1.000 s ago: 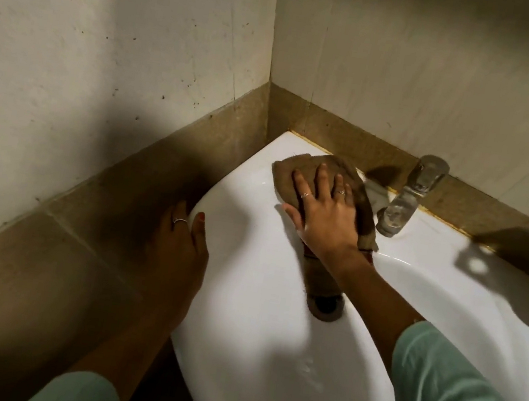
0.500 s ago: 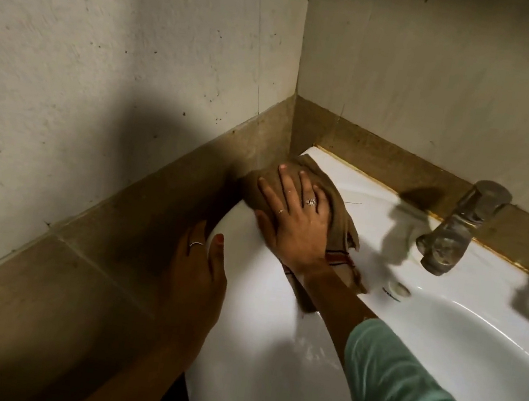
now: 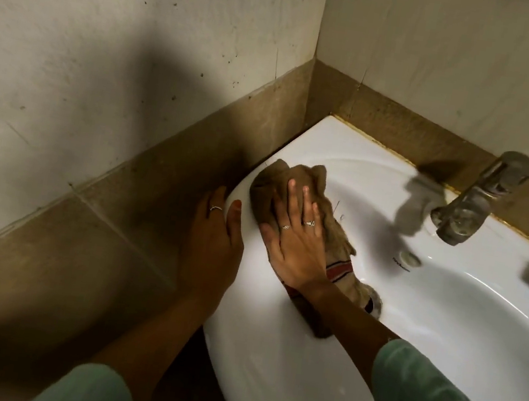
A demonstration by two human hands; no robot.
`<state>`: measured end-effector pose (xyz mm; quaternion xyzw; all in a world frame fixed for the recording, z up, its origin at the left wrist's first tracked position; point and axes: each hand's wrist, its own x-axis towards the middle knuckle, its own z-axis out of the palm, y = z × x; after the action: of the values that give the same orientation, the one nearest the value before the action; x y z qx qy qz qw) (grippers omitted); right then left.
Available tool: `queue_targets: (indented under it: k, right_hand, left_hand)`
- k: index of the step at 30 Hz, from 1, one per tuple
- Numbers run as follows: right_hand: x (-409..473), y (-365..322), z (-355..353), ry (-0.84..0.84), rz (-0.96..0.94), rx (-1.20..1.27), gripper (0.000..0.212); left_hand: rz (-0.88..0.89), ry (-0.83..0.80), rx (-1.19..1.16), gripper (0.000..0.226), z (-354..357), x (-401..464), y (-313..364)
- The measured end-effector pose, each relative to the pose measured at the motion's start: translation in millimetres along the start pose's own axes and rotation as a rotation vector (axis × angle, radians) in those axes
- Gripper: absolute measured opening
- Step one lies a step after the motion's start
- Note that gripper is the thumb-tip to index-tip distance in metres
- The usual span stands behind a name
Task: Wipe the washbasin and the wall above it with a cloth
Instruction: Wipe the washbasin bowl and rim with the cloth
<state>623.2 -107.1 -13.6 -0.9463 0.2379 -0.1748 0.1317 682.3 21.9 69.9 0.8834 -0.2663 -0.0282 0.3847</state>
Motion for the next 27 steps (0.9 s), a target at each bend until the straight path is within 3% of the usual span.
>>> queue_targets:
  k: [6, 15, 19, 23, 27]
  right_hand:
    - [-58.3, -18.2, -16.1, -0.230, 0.108, 0.157, 0.055]
    - [-138.7, -66.6, -105.6, -0.788, 0.282, 0.446, 0.055]
    - [-165.5, -80.4, -131.5, -0.762, 0.170, 0.438, 0.066]
    - [-203.4, -89.0, -150.5, -0.570, -0.133, 0.128, 0.063]
    - [-232.3, -64.8, -183.4, -0.543, -0.086, 0.050, 0.057]
  left_hand:
    - [0.025, -0.011, -0.023, 0.054, -0.1, 0.7, -1.3]
    - [0.010, 0.025, -0.044, 0.059, -2.5, 2.7, -1.6]
    - [0.056, 0.057, -0.009, 0.060, -6.9, -2.6, -0.1]
    - [0.089, 0.059, 0.019, 0.060, -8.9, -7.9, 1.0]
    - [0.099, 0.036, 0.077, 0.051, -9.0, -8.1, 4.8]
